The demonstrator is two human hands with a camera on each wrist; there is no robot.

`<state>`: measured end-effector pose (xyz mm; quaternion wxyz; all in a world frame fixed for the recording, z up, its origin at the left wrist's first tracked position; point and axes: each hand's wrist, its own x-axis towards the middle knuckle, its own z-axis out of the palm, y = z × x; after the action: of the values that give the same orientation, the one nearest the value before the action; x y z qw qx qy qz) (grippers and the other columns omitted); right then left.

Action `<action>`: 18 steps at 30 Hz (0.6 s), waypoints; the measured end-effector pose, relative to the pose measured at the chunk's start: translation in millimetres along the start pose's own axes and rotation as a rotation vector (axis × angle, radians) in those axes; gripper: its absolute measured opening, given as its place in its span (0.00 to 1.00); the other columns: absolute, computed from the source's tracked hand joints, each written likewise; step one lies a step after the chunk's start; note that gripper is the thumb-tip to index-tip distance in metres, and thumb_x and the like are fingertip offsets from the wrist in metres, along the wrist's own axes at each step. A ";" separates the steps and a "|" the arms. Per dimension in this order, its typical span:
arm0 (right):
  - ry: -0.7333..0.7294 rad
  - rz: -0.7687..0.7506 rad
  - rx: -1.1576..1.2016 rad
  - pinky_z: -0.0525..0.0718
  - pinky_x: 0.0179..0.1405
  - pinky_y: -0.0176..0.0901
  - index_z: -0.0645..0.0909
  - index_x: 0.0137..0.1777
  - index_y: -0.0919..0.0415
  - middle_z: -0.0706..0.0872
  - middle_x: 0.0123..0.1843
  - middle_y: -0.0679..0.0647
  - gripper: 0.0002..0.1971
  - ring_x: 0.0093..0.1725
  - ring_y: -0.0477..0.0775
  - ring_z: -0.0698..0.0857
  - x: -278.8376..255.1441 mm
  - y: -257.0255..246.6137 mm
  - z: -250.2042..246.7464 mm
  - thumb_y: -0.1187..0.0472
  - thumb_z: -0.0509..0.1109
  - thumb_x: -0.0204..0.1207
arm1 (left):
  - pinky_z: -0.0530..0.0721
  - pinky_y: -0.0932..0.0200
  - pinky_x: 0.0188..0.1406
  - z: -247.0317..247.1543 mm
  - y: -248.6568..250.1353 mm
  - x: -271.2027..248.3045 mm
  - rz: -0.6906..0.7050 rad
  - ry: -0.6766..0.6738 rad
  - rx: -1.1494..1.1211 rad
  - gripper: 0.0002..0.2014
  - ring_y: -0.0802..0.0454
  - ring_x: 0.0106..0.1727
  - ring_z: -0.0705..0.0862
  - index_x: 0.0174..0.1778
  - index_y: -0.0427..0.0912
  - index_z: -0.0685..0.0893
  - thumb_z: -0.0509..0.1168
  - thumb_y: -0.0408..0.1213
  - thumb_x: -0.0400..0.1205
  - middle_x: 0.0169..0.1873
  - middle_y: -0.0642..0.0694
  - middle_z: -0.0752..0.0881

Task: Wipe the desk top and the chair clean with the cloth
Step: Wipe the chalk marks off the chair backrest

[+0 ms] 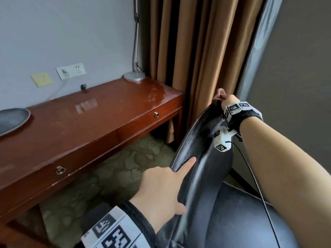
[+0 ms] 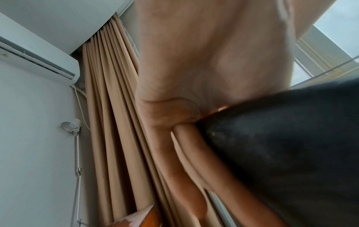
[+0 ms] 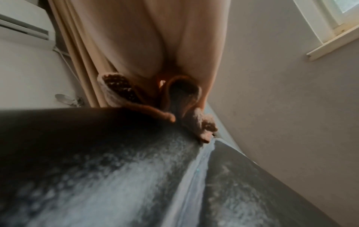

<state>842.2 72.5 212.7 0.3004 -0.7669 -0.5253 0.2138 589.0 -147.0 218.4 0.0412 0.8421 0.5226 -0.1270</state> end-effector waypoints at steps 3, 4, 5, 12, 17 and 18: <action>0.110 -0.042 -0.089 0.72 0.62 0.41 0.78 0.69 0.56 0.82 0.64 0.62 0.17 0.65 0.63 0.79 -18.0 -3.0 7.3 0.58 0.62 0.81 | 0.65 0.61 0.27 3.3 -2.1 -1.2 0.005 0.015 -0.013 0.52 0.50 0.37 0.73 0.78 0.65 0.29 0.67 0.59 0.76 0.30 0.49 0.68; 0.114 -0.069 -0.109 0.71 0.63 0.42 0.77 0.70 0.56 0.80 0.66 0.62 0.17 0.66 0.64 0.78 -25.4 -0.9 11.2 0.58 0.62 0.82 | 0.66 0.61 0.28 3.8 -1.9 -1.8 0.004 0.014 -0.019 0.52 0.50 0.37 0.73 0.78 0.65 0.29 0.67 0.59 0.76 0.30 0.49 0.68; 0.116 -0.099 -0.109 0.70 0.63 0.42 0.77 0.70 0.56 0.79 0.68 0.62 0.17 0.67 0.64 0.77 -34.8 2.9 15.3 0.59 0.62 0.82 | 0.66 0.61 0.28 3.8 -1.4 -2.6 0.003 0.012 -0.022 0.52 0.50 0.38 0.74 0.78 0.65 0.29 0.67 0.60 0.75 0.30 0.49 0.68; 0.045 -0.381 0.138 0.64 0.52 0.11 0.78 0.69 0.57 0.70 0.76 0.51 0.21 0.66 0.39 0.73 -177.4 25.3 42.5 0.73 0.60 0.79 | 0.70 0.58 0.38 0.0 6.9 -17.6 -0.005 -0.004 0.017 0.51 0.49 0.39 0.72 0.80 0.63 0.31 0.66 0.62 0.76 0.33 0.49 0.68; -0.105 -0.507 0.404 0.58 0.78 0.31 0.70 0.74 0.49 0.66 0.78 0.47 0.26 0.75 0.31 0.60 -271.5 47.6 59.5 0.73 0.60 0.79 | 0.70 0.57 0.42 2.5 20.7 -37.5 -0.030 0.033 0.064 0.49 0.46 0.56 0.82 0.82 0.59 0.36 0.64 0.62 0.76 0.55 0.45 0.82; -0.132 -0.497 0.433 0.57 0.78 0.32 0.69 0.74 0.49 0.66 0.78 0.47 0.26 0.76 0.33 0.60 -285.4 51.8 60.0 0.73 0.60 0.80 | 0.70 0.58 0.42 3.4 24.7 -43.8 -0.036 0.037 0.062 0.49 0.46 0.57 0.82 0.82 0.58 0.36 0.64 0.62 0.76 0.56 0.45 0.82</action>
<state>736.9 -193.8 137.0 0.4645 -0.5182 -0.6571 0.2896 592.0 -196.9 224.9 0.0028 0.8355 0.5343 -0.1283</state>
